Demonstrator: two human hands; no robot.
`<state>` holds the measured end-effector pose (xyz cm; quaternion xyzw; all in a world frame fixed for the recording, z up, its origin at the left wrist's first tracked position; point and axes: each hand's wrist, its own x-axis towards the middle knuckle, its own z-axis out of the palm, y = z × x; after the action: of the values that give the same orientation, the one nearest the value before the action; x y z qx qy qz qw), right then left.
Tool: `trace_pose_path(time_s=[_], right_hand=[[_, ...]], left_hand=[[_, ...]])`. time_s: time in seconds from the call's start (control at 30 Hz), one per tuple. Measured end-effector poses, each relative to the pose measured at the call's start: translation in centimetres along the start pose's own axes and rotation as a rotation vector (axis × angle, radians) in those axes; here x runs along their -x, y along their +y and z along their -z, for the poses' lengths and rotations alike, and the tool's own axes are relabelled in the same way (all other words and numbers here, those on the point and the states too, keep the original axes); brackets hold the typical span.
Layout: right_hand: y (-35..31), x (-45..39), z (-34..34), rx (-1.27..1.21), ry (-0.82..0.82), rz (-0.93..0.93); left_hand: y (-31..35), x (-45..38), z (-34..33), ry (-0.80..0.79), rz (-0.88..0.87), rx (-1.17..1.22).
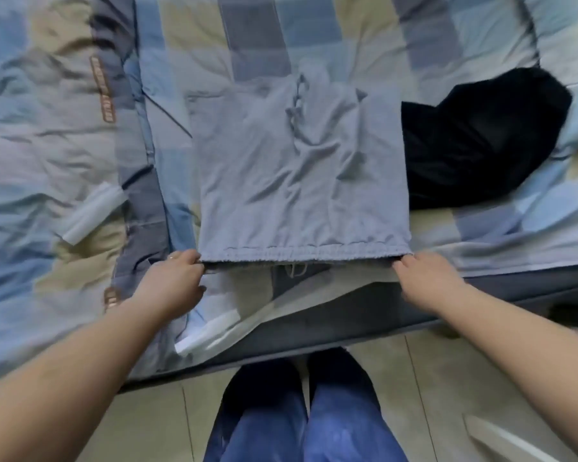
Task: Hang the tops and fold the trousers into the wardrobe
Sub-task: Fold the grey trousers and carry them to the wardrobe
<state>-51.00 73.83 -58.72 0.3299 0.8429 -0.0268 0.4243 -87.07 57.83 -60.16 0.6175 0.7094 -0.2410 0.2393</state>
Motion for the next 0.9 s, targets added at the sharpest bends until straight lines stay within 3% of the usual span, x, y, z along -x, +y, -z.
trace_pose_path(time_s=[0.43,0.63,0.73,0.8,0.9], right_hand=[[-7.9,-1.0,-10.8,0.016,-0.219,0.1],[-10.9,1.9,-14.0,-0.122,-0.302,0.09],[-11.5,2.3,-14.1,-0.093,-0.322,0.158],[-12.3,2.2,-13.5,-0.088,-0.317,0.308],[-14.3,1.3,-10.9,-0.247,-0.198,0.462]], left_hand=[[4.8,2.1,-13.9,-0.333,0.057,0.012],[5.0,3.2,-16.8,-0.368,0.121,0.164],[4.4,2.8,-16.4,-0.443,0.124,0.382],[3.6,2.6,-15.1,-0.498,0.133,0.622],[2.8,2.3,-12.7,-0.527,0.183,0.88]])
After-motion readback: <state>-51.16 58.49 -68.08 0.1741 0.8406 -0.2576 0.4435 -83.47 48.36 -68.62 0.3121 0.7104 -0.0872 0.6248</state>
